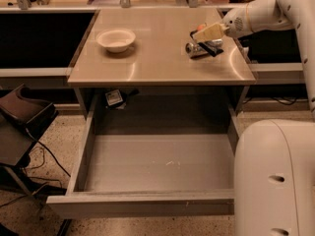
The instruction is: Pick rxbar blueberry from top drawer and place on counter
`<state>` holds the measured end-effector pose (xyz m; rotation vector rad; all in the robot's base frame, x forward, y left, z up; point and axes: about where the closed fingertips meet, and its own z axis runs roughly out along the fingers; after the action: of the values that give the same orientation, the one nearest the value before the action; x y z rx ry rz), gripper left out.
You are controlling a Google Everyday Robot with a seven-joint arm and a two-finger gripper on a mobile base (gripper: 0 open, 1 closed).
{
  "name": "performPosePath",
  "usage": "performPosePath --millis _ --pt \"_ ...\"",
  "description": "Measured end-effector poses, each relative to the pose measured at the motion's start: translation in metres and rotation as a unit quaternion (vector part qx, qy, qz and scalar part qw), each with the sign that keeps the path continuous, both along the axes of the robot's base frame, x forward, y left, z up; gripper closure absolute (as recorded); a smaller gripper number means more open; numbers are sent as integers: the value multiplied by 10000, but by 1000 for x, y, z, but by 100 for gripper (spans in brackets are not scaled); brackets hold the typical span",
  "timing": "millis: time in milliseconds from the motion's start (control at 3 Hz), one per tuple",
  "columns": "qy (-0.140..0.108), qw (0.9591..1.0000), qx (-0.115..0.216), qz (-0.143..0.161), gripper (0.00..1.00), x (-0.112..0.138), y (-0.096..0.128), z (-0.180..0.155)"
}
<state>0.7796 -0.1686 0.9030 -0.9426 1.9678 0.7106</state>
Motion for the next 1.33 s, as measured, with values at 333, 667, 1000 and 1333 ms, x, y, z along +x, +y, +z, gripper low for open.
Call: performPosePath --millis 333,667,1000,1333 --pt "1 10000 0 2 57 0 0 0" --pt "2 10000 0 2 34 0 0 0" --pt "2 10000 0 2 11 0 0 0" --pt "2 10000 1 2 0 0 0 0"
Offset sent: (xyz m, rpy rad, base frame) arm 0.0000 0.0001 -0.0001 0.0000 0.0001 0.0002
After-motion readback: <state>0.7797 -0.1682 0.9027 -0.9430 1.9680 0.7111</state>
